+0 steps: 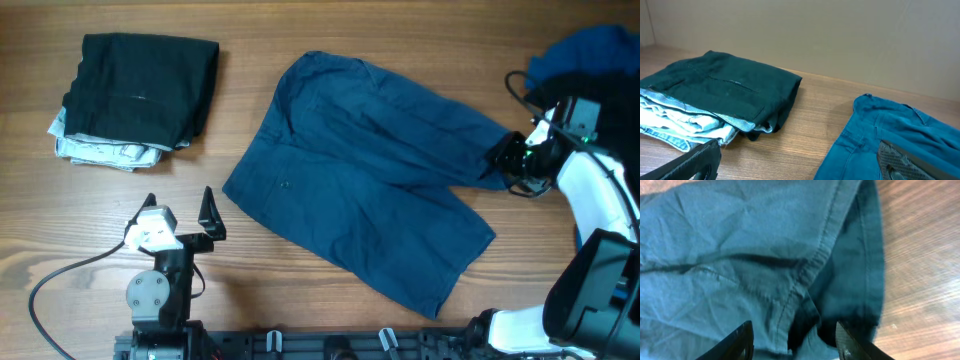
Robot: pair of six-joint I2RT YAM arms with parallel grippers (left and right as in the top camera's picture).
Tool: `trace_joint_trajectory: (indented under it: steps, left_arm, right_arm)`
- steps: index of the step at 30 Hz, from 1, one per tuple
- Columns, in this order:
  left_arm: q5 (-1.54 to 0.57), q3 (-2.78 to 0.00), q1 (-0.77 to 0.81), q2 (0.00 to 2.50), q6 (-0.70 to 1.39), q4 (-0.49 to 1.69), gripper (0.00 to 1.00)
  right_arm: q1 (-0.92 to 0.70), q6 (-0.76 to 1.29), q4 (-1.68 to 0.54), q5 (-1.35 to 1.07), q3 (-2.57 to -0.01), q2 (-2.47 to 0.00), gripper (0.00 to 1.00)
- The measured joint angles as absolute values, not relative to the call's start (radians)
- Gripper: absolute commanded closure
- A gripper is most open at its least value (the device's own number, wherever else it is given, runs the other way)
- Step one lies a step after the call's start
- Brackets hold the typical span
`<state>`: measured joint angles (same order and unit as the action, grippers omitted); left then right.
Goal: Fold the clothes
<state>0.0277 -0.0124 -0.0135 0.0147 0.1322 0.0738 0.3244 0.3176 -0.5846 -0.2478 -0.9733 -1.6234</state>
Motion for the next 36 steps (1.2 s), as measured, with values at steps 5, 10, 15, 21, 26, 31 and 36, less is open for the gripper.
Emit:
trace_joint_trajectory:
  steps: [5, 10, 15, 21, 26, 31, 36]
  left_arm:
    - [0.028, -0.012, -0.014, 0.015, 0.132, 0.074, 0.00]
    - [0.028, -0.012, -0.014, 0.015, 0.132, 0.074, 0.00]
    - [0.028, -0.012, -0.014, 0.015, 0.132, 0.074, 0.00]
    - [0.028, -0.012, -0.014, 0.015, 0.132, 0.074, 0.00]
    - [0.028, -0.012, -0.014, 0.015, 0.132, 0.074, 0.00]
    - [0.028, -0.012, -0.014, 0.015, 0.132, 0.074, 0.00]
    - [0.028, -0.012, -0.014, 0.015, 0.132, 0.074, 0.00]
  right_arm:
    - [0.324, 0.314, -0.449, -0.270, -0.889, -1.623, 0.47]
    - [0.324, 0.309, -0.439, -0.273, -0.879, -1.623, 0.48]
    - [0.324, 0.310, -0.439, -0.273, -0.879, -1.623, 0.48]
    - [0.324, 0.315, -0.430, -0.273, -0.879, -1.623, 0.55]
    - [0.323, 0.314, -0.425, -0.273, -0.879, -1.623, 0.50]
    - [0.323, 0.327, -0.361, -0.273, -0.855, -1.623, 0.50]
    - [0.323, 0.370, -0.251, -0.273, -0.769, -1.623, 0.57]
